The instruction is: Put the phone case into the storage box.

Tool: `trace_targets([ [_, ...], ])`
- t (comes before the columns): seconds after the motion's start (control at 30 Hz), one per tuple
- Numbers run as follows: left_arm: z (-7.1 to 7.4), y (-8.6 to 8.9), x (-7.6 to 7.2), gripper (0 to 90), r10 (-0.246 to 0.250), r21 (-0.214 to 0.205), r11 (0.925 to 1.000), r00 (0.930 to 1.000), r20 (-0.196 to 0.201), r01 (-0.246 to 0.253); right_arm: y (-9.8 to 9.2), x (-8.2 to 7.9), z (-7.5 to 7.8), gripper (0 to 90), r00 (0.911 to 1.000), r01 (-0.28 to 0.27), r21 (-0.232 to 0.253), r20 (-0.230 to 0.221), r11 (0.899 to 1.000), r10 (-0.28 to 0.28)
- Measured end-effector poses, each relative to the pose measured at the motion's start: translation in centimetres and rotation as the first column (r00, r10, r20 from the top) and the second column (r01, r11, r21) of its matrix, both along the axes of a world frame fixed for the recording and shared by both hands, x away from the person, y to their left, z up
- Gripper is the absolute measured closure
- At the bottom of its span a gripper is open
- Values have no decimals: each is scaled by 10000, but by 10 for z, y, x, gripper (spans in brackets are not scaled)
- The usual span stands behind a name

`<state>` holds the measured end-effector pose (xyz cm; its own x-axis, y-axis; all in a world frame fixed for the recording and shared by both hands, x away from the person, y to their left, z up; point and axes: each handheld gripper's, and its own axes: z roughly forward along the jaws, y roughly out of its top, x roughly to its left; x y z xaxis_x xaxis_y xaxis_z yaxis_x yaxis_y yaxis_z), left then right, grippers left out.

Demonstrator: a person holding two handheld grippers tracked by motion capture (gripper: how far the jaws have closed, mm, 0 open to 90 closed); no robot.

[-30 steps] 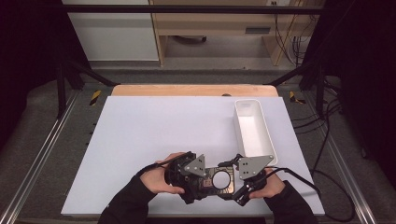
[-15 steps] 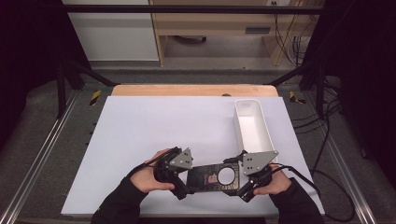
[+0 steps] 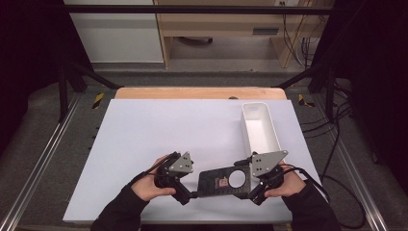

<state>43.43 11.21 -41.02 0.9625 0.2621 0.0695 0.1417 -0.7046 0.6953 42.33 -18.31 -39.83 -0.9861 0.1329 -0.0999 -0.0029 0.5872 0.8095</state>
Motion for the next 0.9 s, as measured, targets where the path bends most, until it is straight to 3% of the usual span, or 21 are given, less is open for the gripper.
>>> trace_targets([
  [0.2,-4,2,0,0,269,-256,9993,9995,-138,-272,2,3,9,119,10000,-48,-334,25,9994,48],
  [0.33,-4,3,-1,0,165,-244,9995,9988,-454,-176,4,5,13,119,10000,-87,-639,21,9979,89],
  [0.63,0,-1,-4,3,-205,-132,9997,9972,-718,196,12,8,21,120,9996,-282,-1059,54,9940,289],
  [0.9,3,-7,-4,1,-278,-8,9996,9979,-585,278,17,10,24,120,9993,-377,-1283,-70,9910,371],
])
